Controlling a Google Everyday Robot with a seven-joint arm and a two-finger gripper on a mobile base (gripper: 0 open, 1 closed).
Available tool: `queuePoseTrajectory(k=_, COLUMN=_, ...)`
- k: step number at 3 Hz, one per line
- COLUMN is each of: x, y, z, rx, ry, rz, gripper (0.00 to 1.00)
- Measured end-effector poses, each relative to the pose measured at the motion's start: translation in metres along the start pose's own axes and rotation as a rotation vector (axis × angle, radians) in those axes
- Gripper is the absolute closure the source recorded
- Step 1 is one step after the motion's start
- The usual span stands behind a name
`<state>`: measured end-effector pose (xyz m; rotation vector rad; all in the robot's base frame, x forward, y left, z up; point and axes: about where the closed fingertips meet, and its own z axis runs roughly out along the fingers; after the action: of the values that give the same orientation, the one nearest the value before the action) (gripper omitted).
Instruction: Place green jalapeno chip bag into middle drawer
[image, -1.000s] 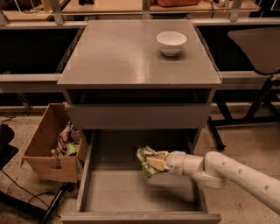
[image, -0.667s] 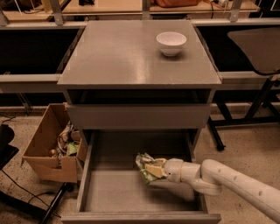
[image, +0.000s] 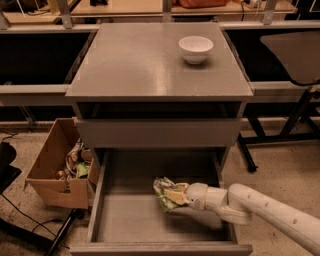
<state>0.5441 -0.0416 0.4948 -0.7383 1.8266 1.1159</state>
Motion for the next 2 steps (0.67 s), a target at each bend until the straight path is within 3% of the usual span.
queuePoseTrajectory(k=2, x=0.0000, y=0.0000, z=0.0001, rx=0.000, ry=0.000, rz=0.000, gripper=0.15)
